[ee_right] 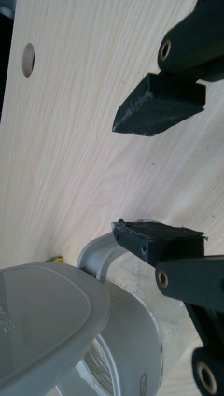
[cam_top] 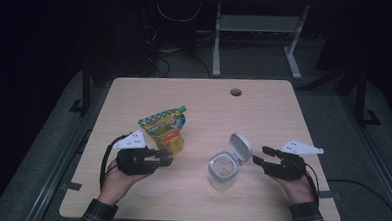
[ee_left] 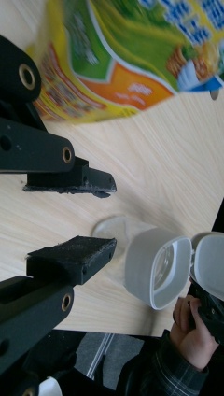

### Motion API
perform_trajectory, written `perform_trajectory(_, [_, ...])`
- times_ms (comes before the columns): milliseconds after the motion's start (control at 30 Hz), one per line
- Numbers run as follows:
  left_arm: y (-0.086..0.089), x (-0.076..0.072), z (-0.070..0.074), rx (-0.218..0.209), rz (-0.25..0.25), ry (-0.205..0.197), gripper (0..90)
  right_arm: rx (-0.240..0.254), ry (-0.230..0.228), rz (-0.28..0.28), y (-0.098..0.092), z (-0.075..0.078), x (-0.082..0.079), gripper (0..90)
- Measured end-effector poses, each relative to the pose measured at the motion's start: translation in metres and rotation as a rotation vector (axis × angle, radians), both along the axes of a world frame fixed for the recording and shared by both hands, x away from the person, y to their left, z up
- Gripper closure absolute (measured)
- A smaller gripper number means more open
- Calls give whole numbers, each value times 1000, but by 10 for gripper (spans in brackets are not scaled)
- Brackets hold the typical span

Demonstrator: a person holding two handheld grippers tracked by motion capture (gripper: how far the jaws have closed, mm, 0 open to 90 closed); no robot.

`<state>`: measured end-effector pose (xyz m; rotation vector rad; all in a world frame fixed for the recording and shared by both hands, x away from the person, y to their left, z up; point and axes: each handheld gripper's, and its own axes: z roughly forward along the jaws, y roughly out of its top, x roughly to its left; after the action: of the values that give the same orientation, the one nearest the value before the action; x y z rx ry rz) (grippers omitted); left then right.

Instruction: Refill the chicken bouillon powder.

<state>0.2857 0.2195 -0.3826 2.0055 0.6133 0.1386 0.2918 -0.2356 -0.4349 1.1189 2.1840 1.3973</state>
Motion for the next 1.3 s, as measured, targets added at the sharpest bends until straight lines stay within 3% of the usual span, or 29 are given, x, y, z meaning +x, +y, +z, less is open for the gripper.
perform_trajectory(133, [11, 1, -1, 19, 29, -7, 658, -1, -4, -1, 0, 0, 0, 440])
perform_trajectory(367, [32, 6, -4, 6, 75, 0, 655, -3, -6, -3, 0, 0, 0, 439])
perform_trajectory(533, [47, 11, -2, 14, 102, -18, 633, -6, -4, -3, 0, 0, 0, 437])
perform_trajectory(700, [53, 16, -1, 31, 120, -41, 594, -4, -5, -4, 1, 0, 0, 438])
perform_trajectory(1000, [55, 32, 2, 34, 101, -61, 459, -6, -4, -5, 1, -1, 0, 438])
perform_trajectory(1133, [54, 38, 1, 41, 95, -60, 454, -4, -4, -7, 0, -1, 0, 438])
perform_trajectory(1300, [54, 47, 3, 7, 98, -65, 421, -6, -1, -8, 0, -1, 0, 438])
